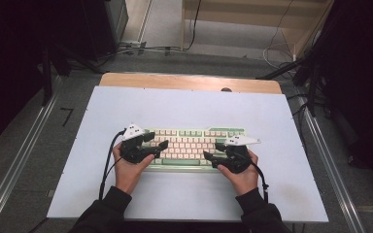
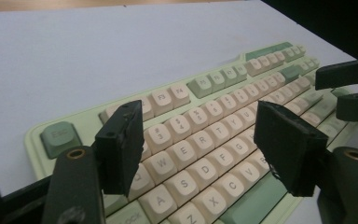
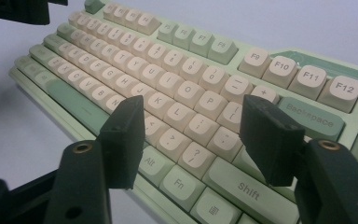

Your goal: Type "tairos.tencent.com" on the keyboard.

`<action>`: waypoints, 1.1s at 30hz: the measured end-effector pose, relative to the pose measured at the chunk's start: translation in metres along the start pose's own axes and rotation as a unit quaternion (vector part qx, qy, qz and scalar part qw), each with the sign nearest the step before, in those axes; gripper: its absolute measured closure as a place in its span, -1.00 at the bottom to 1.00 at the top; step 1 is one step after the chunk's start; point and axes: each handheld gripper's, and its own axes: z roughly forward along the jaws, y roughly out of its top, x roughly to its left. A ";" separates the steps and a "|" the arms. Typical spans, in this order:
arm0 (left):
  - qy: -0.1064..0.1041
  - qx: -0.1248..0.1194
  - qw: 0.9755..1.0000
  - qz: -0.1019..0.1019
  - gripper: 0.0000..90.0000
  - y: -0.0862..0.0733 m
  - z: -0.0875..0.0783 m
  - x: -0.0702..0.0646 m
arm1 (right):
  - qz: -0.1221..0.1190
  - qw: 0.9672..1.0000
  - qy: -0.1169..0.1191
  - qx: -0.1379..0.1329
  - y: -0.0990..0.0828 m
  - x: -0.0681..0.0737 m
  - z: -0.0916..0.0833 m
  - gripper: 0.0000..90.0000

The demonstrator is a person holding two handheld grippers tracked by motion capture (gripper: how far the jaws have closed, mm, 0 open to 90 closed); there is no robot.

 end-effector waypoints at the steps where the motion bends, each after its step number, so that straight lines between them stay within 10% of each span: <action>1: -0.001 -0.003 1.000 -0.002 -0.27 0.000 -0.001 0.000 | -0.001 1.000 0.000 0.000 0.000 0.000 0.000 -0.06; 13: 0.010 -0.011 1.000 -0.001 -0.37 -0.004 -0.011 0.000 | -0.027 1.000 0.009 -0.001 0.007 0.001 0.007 0.95; 33: 0.016 -0.010 1.000 -0.001 -0.38 -0.004 -0.013 0.000 | -0.030 0.999 0.003 0.011 0.017 0.000 0.035 0.96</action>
